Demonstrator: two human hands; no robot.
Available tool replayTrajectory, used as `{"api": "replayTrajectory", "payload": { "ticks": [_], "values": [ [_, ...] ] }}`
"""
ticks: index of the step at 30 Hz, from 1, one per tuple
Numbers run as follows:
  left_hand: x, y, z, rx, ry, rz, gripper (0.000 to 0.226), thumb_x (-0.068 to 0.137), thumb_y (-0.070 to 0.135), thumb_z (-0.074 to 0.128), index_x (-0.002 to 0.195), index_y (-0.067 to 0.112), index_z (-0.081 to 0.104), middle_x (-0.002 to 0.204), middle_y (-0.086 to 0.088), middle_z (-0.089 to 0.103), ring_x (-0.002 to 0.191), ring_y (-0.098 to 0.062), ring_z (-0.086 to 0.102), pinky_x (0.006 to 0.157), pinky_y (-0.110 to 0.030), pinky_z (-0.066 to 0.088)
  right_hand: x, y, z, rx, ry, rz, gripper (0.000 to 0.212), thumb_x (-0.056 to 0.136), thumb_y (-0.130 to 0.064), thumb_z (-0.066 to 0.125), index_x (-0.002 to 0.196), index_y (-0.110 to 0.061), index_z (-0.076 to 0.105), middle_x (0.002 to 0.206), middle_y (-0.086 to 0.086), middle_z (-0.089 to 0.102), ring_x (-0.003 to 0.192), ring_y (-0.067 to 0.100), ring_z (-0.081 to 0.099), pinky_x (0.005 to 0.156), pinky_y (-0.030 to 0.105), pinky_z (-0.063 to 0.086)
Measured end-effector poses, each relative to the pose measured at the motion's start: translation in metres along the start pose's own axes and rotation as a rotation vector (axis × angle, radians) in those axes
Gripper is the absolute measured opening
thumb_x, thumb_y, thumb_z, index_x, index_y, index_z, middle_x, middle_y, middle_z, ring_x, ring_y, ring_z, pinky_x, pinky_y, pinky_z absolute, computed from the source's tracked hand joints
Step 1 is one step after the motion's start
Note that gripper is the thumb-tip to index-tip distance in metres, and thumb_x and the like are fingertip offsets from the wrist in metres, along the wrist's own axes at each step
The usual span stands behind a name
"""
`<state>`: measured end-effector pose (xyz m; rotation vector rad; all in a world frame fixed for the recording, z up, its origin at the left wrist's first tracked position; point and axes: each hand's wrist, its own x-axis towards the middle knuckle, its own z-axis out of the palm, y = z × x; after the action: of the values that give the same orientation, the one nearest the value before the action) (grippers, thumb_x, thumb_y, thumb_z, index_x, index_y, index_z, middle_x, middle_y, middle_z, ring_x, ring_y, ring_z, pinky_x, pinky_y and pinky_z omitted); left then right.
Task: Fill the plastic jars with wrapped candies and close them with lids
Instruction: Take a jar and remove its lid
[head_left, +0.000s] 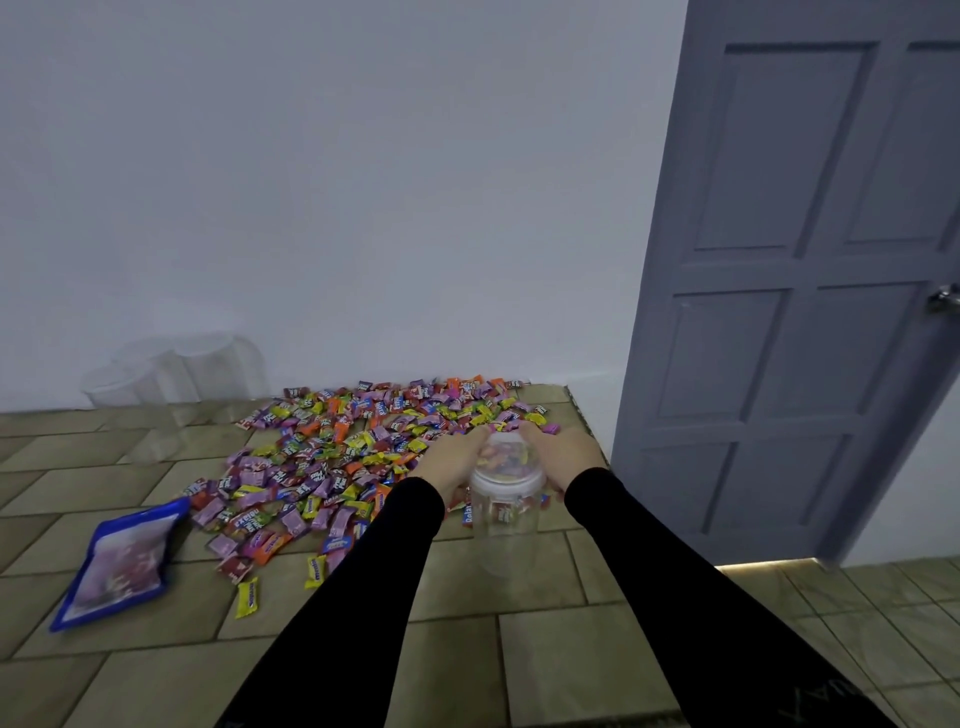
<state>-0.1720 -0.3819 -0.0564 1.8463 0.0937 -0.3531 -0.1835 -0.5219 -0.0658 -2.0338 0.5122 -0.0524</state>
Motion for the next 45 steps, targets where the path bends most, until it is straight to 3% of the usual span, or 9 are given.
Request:
{"api": "replayTrajectory", "payload": {
  "ticks": [8, 11, 14, 15, 19, 22, 25, 34, 45],
  "values": [
    [-0.005, 0.000, 0.001, -0.171, 0.042, -0.014, 0.039, 0.098, 0.041, 0.046, 0.077, 0.010, 0.057, 0.051, 0.002, 0.052, 0.035, -0.010, 0.046, 0.038, -0.016, 0.031, -0.008, -0.009, -0.005, -0.215, -0.017, -0.042, 0.047, 0.096, -0.046, 0.040, 0.068, -0.009, 0.049, 0.065, 0.007, 0.048, 0.057, 0.019, 0.046, 0.051, 0.027, 0.033],
    [-0.003, -0.005, -0.006, -0.029, 0.176, 0.135, 0.048, 0.090, 0.059, 0.049, 0.081, 0.013, 0.054, 0.071, 0.002, 0.052, 0.060, -0.013, 0.048, 0.064, -0.029, 0.041, -0.007, -0.013, -0.010, -0.319, -0.001, -0.098, 0.041, 0.098, -0.034, 0.040, 0.071, -0.006, 0.053, 0.069, 0.007, 0.050, 0.065, 0.021, 0.049, 0.051, 0.026, 0.034],
    [-0.012, -0.007, -0.017, 0.208, 0.257, 0.267, 0.057, 0.085, 0.058, 0.058, 0.060, 0.008, 0.049, 0.046, 0.007, 0.033, 0.085, -0.003, 0.021, 0.061, -0.032, 0.038, -0.004, -0.020, -0.017, -0.324, -0.014, -0.109, 0.027, 0.097, -0.026, 0.040, 0.103, -0.008, 0.059, 0.093, 0.006, 0.062, 0.073, 0.021, 0.053, 0.061, 0.019, 0.041],
    [-0.016, -0.005, -0.019, 0.256, 0.229, 0.257, 0.060, 0.083, 0.058, 0.060, 0.058, 0.005, 0.051, 0.044, 0.006, 0.028, 0.040, -0.013, 0.040, 0.055, -0.030, 0.034, -0.004, -0.024, -0.017, -0.306, -0.017, -0.112, 0.033, 0.097, -0.026, 0.039, 0.114, -0.007, 0.060, 0.105, 0.006, 0.065, 0.081, 0.023, 0.058, 0.069, 0.020, 0.044],
    [-0.027, -0.004, -0.015, 0.460, 0.167, 0.196, 0.063, 0.078, 0.061, 0.065, 0.051, 0.016, 0.030, 0.044, 0.004, 0.026, 0.035, -0.011, 0.025, 0.040, -0.022, 0.022, 0.001, -0.036, -0.009, -0.292, -0.122, -0.111, 0.045, 0.099, -0.031, 0.038, 0.130, -0.002, 0.055, 0.137, 0.015, 0.053, 0.121, 0.030, 0.054, 0.095, 0.032, 0.045],
    [-0.025, -0.014, -0.009, 0.339, 0.085, 0.077, 0.059, 0.078, 0.065, 0.064, 0.055, 0.010, 0.053, 0.040, 0.003, 0.046, 0.031, -0.009, 0.035, 0.035, -0.015, 0.026, -0.005, -0.040, -0.011, -0.416, -0.221, -0.096, 0.023, 0.099, -0.011, 0.040, 0.105, -0.002, 0.060, 0.127, 0.015, 0.059, 0.107, 0.028, 0.058, 0.071, 0.023, 0.042],
    [-0.028, -0.015, -0.004, 0.132, 0.011, 0.000, 0.056, 0.088, 0.055, 0.057, 0.077, 0.001, 0.066, 0.045, -0.001, 0.057, 0.032, -0.011, 0.040, 0.035, -0.016, 0.027, -0.011, -0.042, -0.016, -0.478, -0.223, -0.077, 0.021, 0.095, 0.006, 0.038, 0.076, 0.002, 0.046, 0.113, 0.019, 0.062, 0.107, 0.030, 0.059, 0.079, 0.028, 0.046],
    [-0.022, -0.033, 0.016, -0.050, 0.208, 0.050, 0.056, 0.087, 0.053, 0.061, 0.061, 0.003, 0.057, 0.035, 0.005, 0.039, 0.036, -0.013, 0.028, 0.044, -0.023, 0.023, 0.020, -0.008, -0.010, -0.019, -0.336, 0.112, 0.029, 0.091, -0.019, 0.030, 0.063, -0.015, 0.037, 0.048, 0.004, 0.036, 0.029, 0.015, 0.034, 0.044, 0.015, 0.027],
    [-0.027, -0.040, 0.029, -0.354, 0.295, 0.090, 0.051, 0.074, 0.049, 0.074, 0.051, 0.020, 0.039, 0.058, -0.007, 0.037, 0.058, -0.019, 0.034, 0.057, -0.031, 0.025, 0.028, 0.003, -0.002, -0.023, -0.335, -0.018, 0.024, 0.099, -0.020, 0.031, 0.084, -0.013, 0.049, 0.081, 0.013, 0.051, 0.064, 0.023, 0.049, 0.057, 0.030, 0.040]
  ]
}}
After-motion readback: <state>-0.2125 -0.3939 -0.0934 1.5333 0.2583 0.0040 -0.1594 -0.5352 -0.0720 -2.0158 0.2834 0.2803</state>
